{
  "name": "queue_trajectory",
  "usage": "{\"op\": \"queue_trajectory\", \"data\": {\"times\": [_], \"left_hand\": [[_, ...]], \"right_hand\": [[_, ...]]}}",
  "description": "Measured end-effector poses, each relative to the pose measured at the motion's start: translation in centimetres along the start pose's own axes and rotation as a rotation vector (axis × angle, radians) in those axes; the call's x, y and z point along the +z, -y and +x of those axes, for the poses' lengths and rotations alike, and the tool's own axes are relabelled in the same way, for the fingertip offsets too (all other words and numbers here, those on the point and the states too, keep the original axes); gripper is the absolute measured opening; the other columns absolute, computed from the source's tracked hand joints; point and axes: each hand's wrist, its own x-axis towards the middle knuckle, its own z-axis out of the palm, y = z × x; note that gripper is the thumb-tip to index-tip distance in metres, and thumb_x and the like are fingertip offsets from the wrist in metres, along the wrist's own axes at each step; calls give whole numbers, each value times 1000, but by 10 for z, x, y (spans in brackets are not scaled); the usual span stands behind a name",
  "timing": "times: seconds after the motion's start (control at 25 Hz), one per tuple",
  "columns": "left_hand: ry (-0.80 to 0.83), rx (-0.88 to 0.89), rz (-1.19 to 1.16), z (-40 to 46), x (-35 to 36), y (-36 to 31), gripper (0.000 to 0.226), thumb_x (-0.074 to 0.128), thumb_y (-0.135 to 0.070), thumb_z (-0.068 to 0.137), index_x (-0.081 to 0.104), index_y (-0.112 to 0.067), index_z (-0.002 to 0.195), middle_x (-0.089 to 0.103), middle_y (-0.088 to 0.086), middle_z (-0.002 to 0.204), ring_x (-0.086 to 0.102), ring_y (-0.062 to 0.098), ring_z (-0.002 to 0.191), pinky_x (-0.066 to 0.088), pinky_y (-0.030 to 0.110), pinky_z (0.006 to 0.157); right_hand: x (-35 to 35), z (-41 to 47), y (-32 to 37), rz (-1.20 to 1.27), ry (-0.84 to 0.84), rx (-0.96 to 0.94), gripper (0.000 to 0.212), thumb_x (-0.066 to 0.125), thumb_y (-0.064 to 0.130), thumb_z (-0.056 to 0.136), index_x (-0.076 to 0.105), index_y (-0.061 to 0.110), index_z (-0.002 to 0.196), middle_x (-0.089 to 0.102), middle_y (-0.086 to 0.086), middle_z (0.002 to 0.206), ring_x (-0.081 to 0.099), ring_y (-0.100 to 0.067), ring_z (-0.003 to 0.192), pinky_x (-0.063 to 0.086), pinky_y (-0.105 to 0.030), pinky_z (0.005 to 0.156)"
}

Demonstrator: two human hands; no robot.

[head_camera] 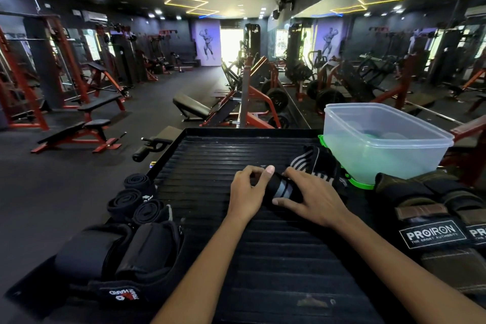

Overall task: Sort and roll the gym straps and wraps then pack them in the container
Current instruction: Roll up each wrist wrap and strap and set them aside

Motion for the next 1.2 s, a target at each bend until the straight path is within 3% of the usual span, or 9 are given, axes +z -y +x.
{"op": "queue_trajectory", "data": {"times": [0.12,0.28,0.4,0.48,0.56,0.72,0.84,0.96,1.2], "left_hand": [[123,-117,-273,-3,5,-3,50,70,-55,78,62,-21,113,66,0,109,64,12,102,55,35,90],[61,-124,-317,-3,10,1,37,67,-44,85,63,-16,109,71,2,97,68,18,94,55,40,89],[-1,-166,-372,2,3,0,38,62,-42,90,58,-18,120,68,2,111,64,15,103,51,35,94],[51,-165,-408,2,3,-3,40,59,-35,94,51,-19,130,61,2,120,60,13,108,48,31,98],[100,-150,-425,0,8,-7,40,55,-28,97,44,-22,136,56,0,124,56,12,112,45,29,102],[131,-123,-400,-1,7,-7,38,44,-26,102,40,-24,140,51,2,136,51,16,124,39,36,110],[142,-69,-224,-7,2,-12,36,40,-27,103,45,-24,138,49,0,140,46,14,129,35,34,112],[149,-40,-79,-17,-15,-28,35,43,-24,102,48,-22,136,50,-1,136,48,12,124,38,24,104],[51,155,286,-45,-95,-85,29,56,-27,95,58,-18,123,54,-2,121,53,9,105,40,15,85]], "right_hand": [[0,0,5,45,-108,-9,45,54,59,86,45,20,106,61,2,92,59,-19,82,44,-32,62],[4,0,15,279,-158,42,33,64,44,87,40,22,90,58,9,78,56,-9,68,40,-22,59],[-1,4,23,1019,-119,249,32,64,40,88,53,10,84,63,4,79,59,-7,70,47,-18,61],[-1,8,23,1392,-130,421,13,59,18,92,56,10,83,64,3,78,60,-5,65,46,-16,52],[1,9,18,1467,-84,489,11,63,6,85,55,12,88,64,2,78,61,-5,63,48,-17,50],[1,11,15,1570,68,516,69,90,20,53,58,13,114,69,-5,86,70,-12,72,55,-24,56],[1,10,17,1534,94,510,61,79,8,63,57,11,120,71,-4,82,69,-9,71,52,-20,55],[6,10,19,1365,92,479,76,94,19,50,62,14,118,70,-12,103,67,-13,81,50,-18,58],[5,20,43,1272,23,398,49,80,1,65,66,13,110,75,-4,94,71,-18,88,56,-23,70]]}}
